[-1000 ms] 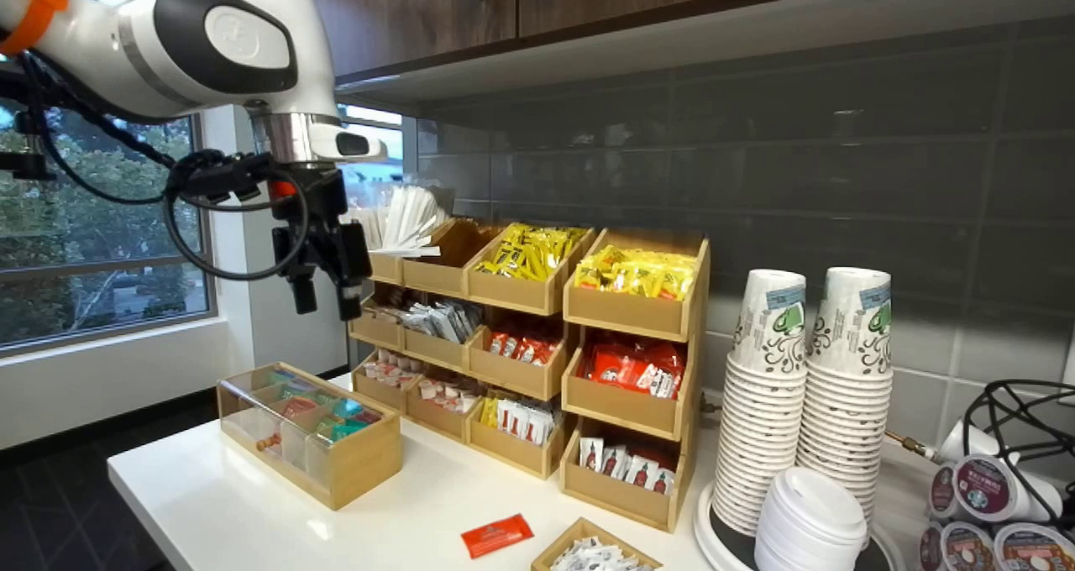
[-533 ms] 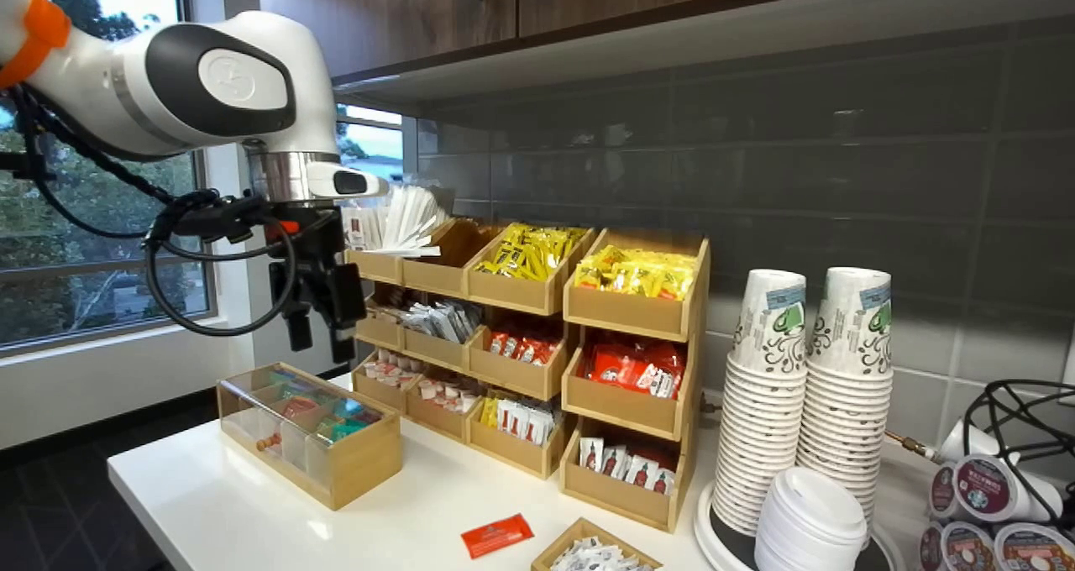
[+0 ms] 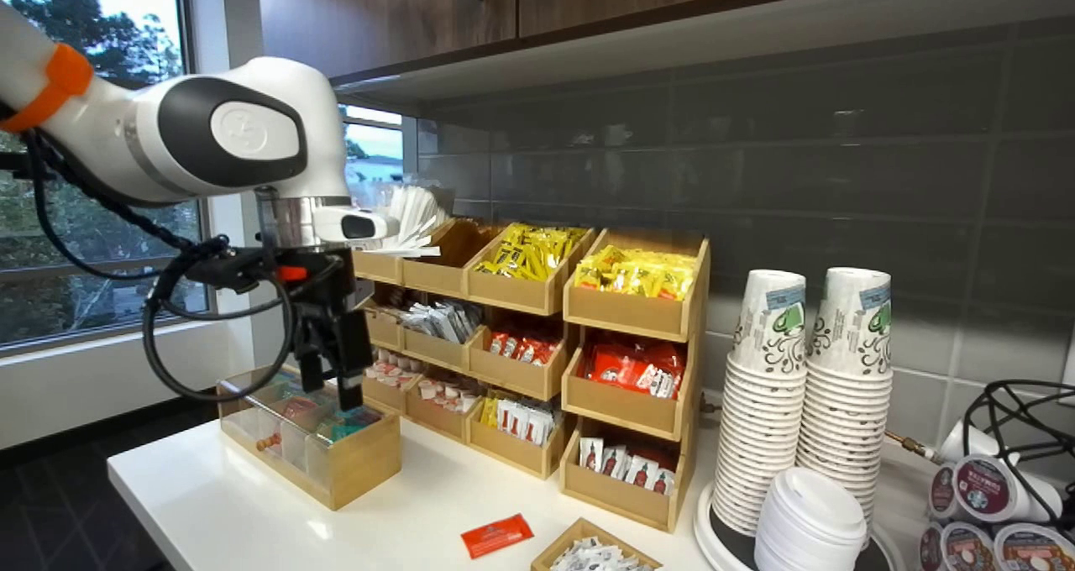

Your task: Put the orange sacket in the tray

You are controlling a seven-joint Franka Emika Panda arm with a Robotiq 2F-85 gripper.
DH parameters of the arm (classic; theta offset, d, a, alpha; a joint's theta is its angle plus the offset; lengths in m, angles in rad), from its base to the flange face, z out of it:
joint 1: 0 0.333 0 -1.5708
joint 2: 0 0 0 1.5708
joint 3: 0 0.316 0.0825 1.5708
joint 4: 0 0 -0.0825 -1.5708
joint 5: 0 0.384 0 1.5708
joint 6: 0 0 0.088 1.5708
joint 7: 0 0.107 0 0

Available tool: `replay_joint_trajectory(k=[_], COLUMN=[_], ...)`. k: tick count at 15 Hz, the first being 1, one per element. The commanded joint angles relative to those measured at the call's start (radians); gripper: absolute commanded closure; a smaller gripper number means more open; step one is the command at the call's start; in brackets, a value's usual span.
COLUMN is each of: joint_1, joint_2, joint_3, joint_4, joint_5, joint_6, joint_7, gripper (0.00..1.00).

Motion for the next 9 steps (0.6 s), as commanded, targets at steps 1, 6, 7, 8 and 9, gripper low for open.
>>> replay_joint_trajectory(k=[1, 6, 7, 8, 9], joint_1=[-0.046, -0.126, -0.132, -0.104, -0.113], joint_2=[0.046, 0.111, 0.136, 0.102, 0.111], joint_3=[-0.001, -0.046, -0.066, -0.057, -0.071], joint_4=[-0.084, -0.092, -0.073, -0.088, -0.085], joint_5=[-0.17, -0.408, -0.399, -0.36, -0.369], joint_6=[0.173, 0.246, 0.219, 0.214, 0.214], joint_7=[0.078, 0.208, 0.186, 0.163, 0.163], gripper=[0.0, 0.0, 0.0, 0.0, 0.0])
